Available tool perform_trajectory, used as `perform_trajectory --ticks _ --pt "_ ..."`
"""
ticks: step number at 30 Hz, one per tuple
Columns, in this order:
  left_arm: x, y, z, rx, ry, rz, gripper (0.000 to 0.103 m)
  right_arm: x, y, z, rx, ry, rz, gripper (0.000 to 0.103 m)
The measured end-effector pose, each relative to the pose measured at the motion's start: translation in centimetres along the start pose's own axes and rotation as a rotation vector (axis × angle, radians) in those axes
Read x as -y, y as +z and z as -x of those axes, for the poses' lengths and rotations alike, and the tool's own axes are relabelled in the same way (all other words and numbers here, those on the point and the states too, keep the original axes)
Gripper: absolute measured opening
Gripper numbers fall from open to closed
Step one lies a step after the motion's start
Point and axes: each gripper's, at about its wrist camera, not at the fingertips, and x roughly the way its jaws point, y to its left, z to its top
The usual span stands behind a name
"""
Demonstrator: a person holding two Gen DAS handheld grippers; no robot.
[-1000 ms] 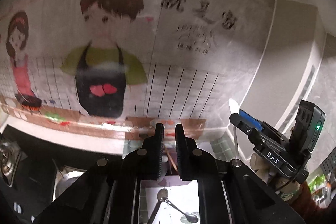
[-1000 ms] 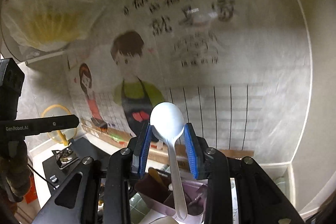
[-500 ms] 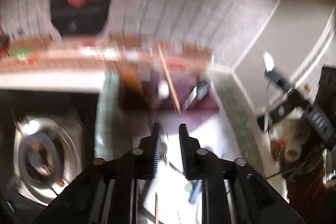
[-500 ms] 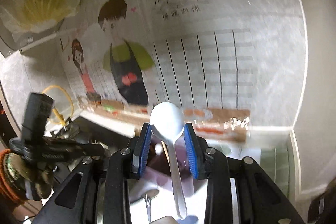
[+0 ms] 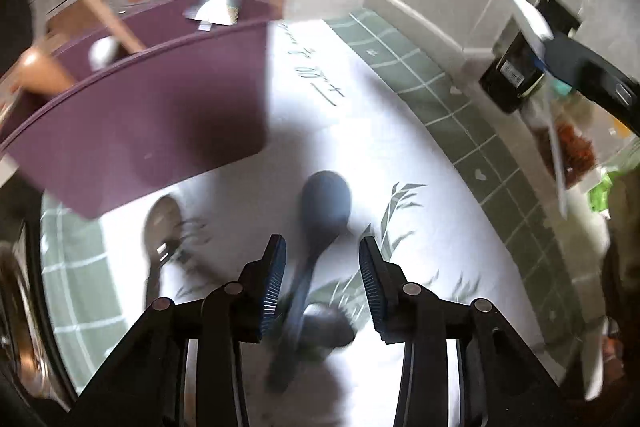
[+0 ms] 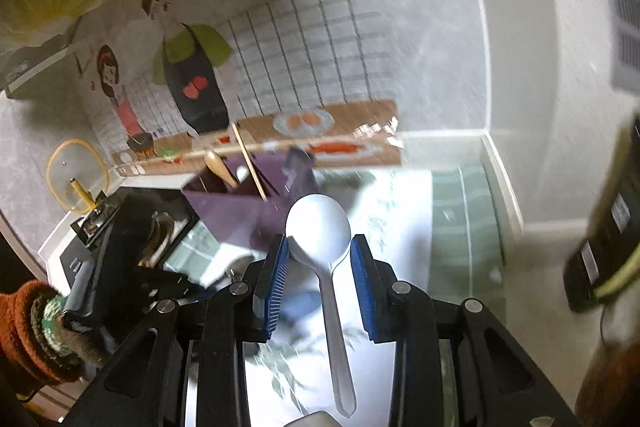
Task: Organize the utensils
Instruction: 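Drop the blue spatula into the purple holder while the right tool raises the white spoon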
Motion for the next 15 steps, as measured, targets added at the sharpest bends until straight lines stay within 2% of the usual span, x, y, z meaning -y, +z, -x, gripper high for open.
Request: perform_trajectory --ticks 5,7,15 --pt "1.5 2.1 -3.3 -0.044 0.105 -0.009 0.041 2.0 -2.0 0.2 -0.036 -0.015 -0.036 0.03" --pt "1.6 2.6 -4.0 -0.062 0.112 -0.004 0.041 2.7 -2.5 0.4 -0.04 -0.019 -0.049 0.03" --pt "2.1 3.3 -4.8 -0.056 0.152 0.029 0.039 3.8 -3.2 0.8 -0.042 -0.037 -0.048 0.03"
